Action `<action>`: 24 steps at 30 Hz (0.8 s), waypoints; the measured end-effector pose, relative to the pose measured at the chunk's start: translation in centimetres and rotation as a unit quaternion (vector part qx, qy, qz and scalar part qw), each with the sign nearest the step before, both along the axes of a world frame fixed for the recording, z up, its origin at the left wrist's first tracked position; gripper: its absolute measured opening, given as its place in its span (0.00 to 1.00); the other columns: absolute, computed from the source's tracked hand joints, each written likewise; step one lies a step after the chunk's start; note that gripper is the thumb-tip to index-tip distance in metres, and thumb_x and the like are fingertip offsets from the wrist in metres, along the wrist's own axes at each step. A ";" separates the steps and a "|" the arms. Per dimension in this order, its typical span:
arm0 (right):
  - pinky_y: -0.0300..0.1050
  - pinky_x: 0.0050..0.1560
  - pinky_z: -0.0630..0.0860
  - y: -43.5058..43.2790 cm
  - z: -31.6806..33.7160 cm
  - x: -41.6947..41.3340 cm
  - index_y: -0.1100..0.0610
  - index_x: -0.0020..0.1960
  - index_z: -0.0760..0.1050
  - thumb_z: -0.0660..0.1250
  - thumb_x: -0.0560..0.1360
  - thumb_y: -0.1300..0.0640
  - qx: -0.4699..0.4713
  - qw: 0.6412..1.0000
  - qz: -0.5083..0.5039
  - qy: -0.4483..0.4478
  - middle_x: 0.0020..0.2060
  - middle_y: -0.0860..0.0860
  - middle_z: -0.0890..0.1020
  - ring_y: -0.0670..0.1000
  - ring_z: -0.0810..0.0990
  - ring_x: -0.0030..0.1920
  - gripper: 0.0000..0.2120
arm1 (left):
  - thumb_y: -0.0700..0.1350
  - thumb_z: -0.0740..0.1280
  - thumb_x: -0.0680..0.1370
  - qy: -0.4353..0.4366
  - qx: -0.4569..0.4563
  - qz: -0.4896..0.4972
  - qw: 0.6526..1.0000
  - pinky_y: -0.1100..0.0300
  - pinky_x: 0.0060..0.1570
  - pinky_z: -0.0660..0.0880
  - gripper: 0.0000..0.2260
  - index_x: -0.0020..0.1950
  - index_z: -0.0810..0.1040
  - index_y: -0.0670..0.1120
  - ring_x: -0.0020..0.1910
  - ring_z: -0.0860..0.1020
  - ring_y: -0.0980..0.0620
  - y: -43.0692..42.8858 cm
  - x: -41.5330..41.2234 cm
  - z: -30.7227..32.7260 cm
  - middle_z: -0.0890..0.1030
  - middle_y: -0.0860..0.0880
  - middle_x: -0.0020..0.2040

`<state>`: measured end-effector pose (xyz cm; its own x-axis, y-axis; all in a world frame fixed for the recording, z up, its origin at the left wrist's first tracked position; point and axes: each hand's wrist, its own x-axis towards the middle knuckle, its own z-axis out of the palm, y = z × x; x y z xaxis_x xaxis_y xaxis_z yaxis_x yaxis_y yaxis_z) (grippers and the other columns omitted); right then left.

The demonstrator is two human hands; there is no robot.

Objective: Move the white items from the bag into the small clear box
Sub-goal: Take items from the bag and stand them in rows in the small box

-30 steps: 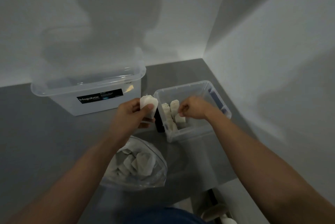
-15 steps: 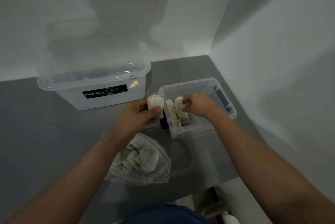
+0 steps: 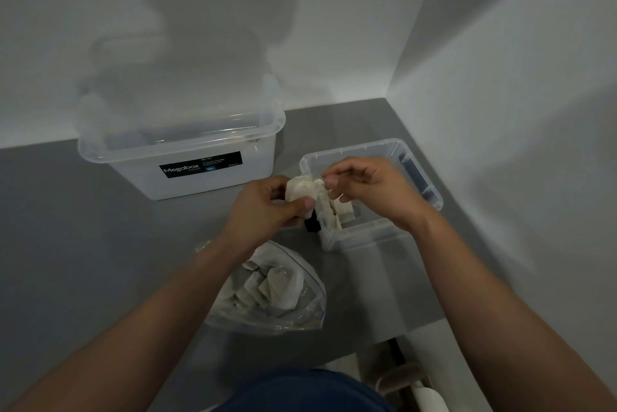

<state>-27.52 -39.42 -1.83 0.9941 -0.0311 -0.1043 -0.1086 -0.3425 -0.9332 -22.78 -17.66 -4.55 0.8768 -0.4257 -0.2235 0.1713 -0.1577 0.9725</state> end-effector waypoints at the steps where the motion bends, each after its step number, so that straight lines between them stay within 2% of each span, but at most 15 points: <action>1: 0.46 0.53 0.84 0.3 0.4 -0.3 0.55 0.54 0.84 0.76 0.75 0.56 0.003 1.000 0.005 -0.005 0.46 0.51 0.87 0.52 0.87 0.48 0.09 | 0.42 0.79 0.72 -0.001 -0.002 -0.005 1.000 0.51 0.46 0.84 0.13 0.54 0.84 0.43 0.46 0.87 0.47 -0.1 0.0 0.1 0.87 0.46 0.48; 5: 0.48 0.54 0.84 0.8 0.8 -0.7 0.56 0.51 0.85 0.78 0.74 0.58 -0.066 0.997 0.003 -0.029 0.43 0.49 0.88 0.48 0.87 0.46 0.07 | 0.42 0.79 0.72 -0.004 -0.022 -0.016 1.000 0.56 0.44 0.84 0.12 0.53 0.84 0.42 0.45 0.87 0.47 -0.9 -0.2 0.5 0.87 0.45 0.48; 8: 0.48 0.52 0.84 0.2 1.1 -0.8 0.55 0.49 0.85 0.77 0.75 0.58 -0.093 0.995 -0.012 -0.038 0.41 0.48 0.87 0.47 0.87 0.43 0.04 | 0.43 0.75 0.76 0.012 -0.037 -0.013 0.999 0.58 0.44 0.83 0.08 0.54 0.84 0.42 0.47 0.87 0.48 -1.7 -0.3 0.5 0.87 0.46 0.47; 13: 0.46 0.51 0.83 -2.4 0.7 -0.7 0.53 0.49 0.85 0.76 0.75 0.58 -0.102 0.991 -0.061 -0.057 0.40 0.48 0.87 0.48 0.87 0.43 0.03 | 0.40 0.68 0.81 0.037 -0.063 0.008 0.997 0.60 0.49 0.83 0.07 0.58 0.83 0.42 0.49 0.87 0.48 -1.8 0.0 0.4 0.87 0.45 0.51; 15: 0.43 0.49 0.82 -3.7 0.1 -0.3 0.50 0.48 0.84 0.75 0.76 0.56 -0.151 0.985 -0.069 -0.054 0.40 0.45 0.86 0.45 0.86 0.42 0.02 | 0.40 0.68 0.81 0.023 -0.048 0.025 0.998 0.60 0.49 0.83 0.06 0.57 0.83 0.44 0.49 0.87 0.49 -1.6 0.1 0.2 0.86 0.46 0.52; 20: 0.37 0.44 0.75 -5.7 -2.1 1.5 0.49 0.48 0.83 0.74 0.76 0.54 -0.332 0.943 0.023 0.024 0.37 0.39 0.82 0.39 0.82 0.41 0.02 | 0.41 0.70 0.81 0.000 -0.028 0.050 0.998 0.56 0.51 0.83 0.07 0.57 0.82 0.42 0.49 0.87 0.49 -1.4 0.3 -0.4 0.85 0.45 0.53; 24: 0.40 0.47 0.76 -6.1 -4.1 3.3 0.50 0.48 0.84 0.75 0.75 0.56 -0.369 0.919 0.095 0.101 0.37 0.39 0.81 0.42 0.82 0.42 0.02 | 0.42 0.70 0.80 -0.009 -0.002 0.047 0.999 0.53 0.47 0.84 0.06 0.56 0.83 0.44 0.46 0.87 0.49 -1.5 0.3 -0.4 0.86 0.47 0.50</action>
